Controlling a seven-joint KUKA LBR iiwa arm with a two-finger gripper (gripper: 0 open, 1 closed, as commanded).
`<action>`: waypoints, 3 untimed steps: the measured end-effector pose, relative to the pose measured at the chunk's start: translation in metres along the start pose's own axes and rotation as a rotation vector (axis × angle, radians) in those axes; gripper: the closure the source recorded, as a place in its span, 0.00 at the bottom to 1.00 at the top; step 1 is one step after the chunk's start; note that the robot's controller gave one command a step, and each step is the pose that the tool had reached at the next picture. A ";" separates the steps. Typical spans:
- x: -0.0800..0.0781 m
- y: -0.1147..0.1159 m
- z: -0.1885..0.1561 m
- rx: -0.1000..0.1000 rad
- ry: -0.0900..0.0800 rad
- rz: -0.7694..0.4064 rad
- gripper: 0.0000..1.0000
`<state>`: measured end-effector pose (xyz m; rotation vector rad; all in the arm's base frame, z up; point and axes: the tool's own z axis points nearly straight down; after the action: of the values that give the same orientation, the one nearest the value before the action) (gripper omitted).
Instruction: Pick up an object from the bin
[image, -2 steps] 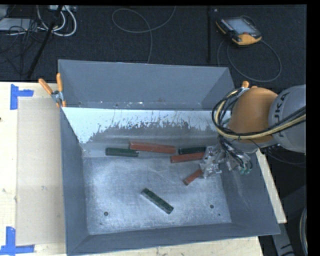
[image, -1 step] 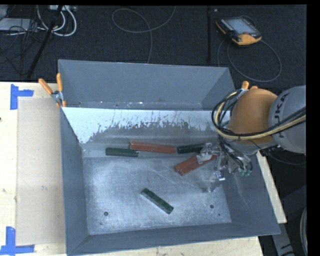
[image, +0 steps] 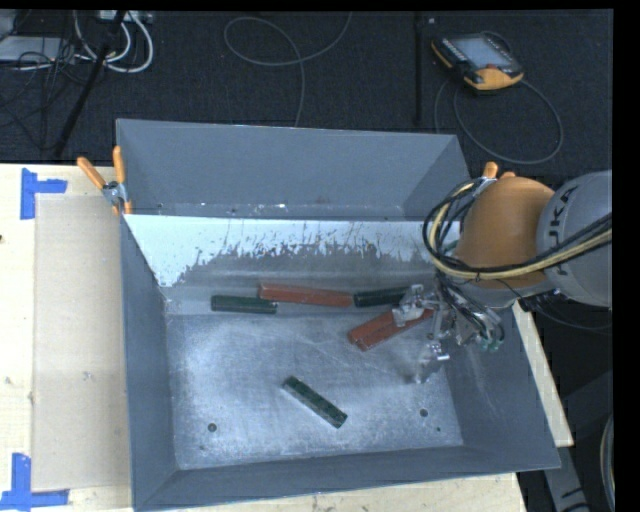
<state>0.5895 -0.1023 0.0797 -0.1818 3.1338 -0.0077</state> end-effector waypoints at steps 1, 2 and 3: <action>-0.010 0.011 -0.008 0.002 -0.003 -0.027 0.00; -0.041 0.030 -0.004 0.006 -0.025 -0.087 1.00; -0.041 0.030 -0.004 0.006 -0.025 -0.088 1.00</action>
Offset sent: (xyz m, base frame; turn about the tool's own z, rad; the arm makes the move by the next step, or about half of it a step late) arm 0.0279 0.0387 -0.0097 -0.0918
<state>0.6266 -0.0677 0.0833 -0.3164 3.0976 -0.0145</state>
